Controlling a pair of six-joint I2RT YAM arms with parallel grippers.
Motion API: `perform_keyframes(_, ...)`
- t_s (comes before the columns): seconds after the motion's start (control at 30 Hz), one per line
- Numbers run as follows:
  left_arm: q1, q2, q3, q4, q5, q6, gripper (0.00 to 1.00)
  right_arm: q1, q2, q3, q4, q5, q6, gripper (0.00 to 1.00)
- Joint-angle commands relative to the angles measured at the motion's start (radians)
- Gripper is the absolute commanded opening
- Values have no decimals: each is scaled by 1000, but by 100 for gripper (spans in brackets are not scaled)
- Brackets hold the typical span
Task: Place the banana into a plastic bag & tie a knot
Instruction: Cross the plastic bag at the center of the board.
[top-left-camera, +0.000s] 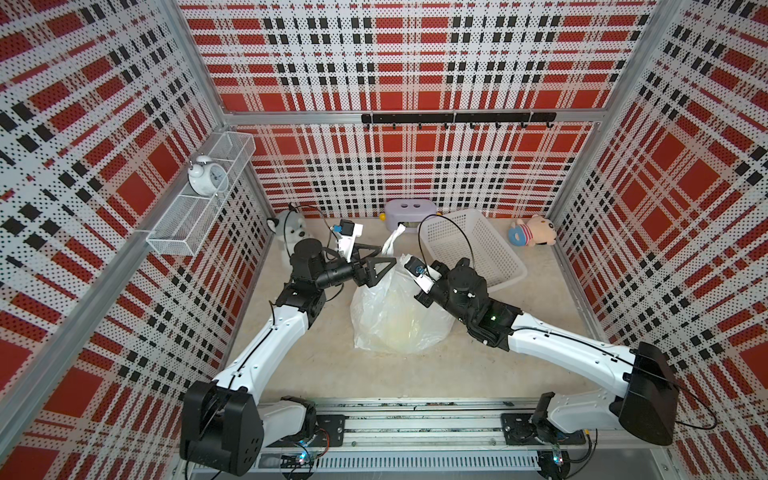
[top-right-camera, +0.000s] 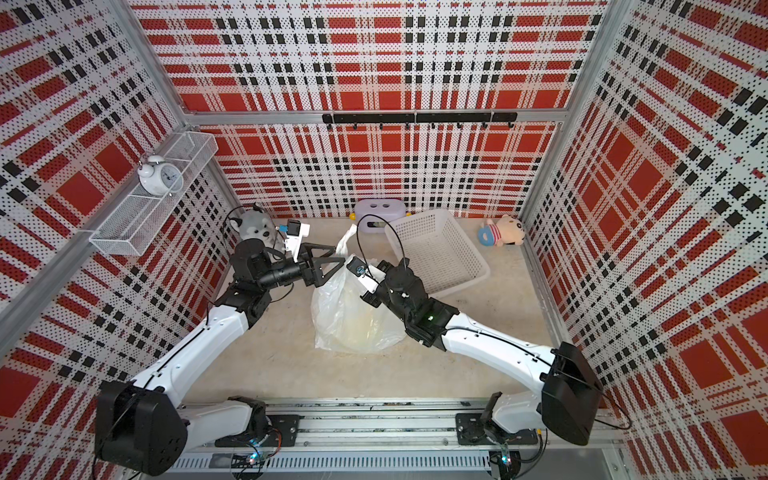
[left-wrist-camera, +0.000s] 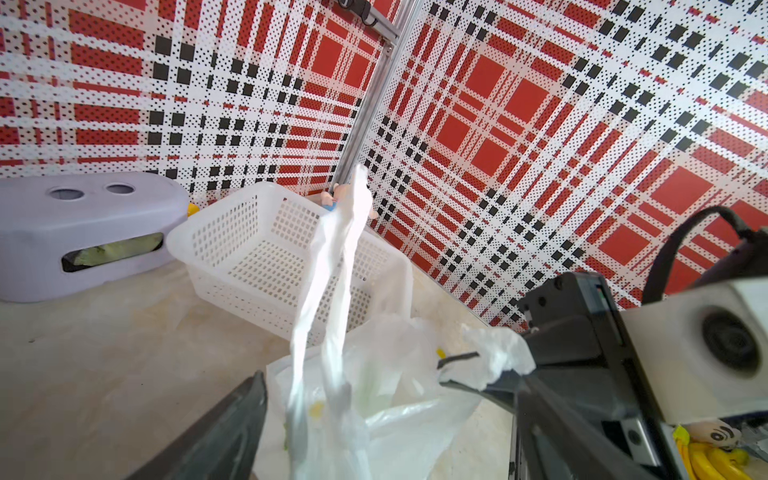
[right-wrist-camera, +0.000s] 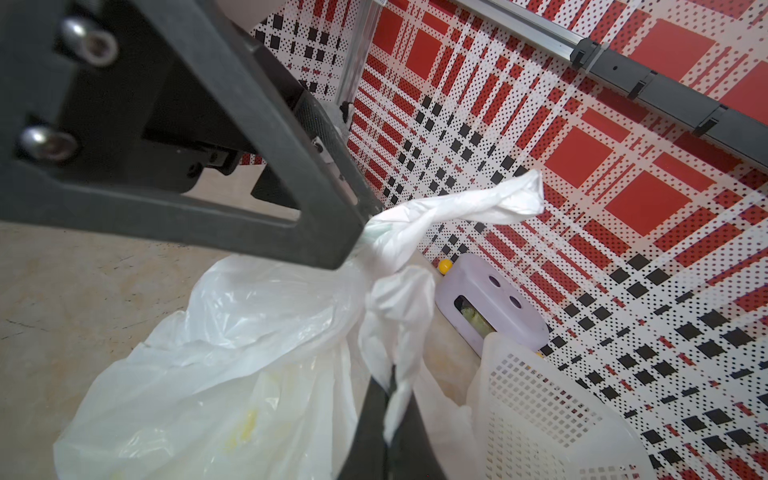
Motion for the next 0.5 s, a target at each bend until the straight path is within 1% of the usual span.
perform_keyframes(0.0,-34,-3,-1,76,11,-21,95,-9,27,44,2,-25,23,0)
perform_keyframes(0.17,-68,11,11,77,-6,-20,94,-18,50,60,8,-34,21,0)
perform_keyframes(0.3,-83,15,12,41,-29,-4,92,-25,67,73,9,-37,13,0)
perform_keyframes(0.47,-89,31,29,11,-45,14,78,-26,73,72,14,-38,11,0)
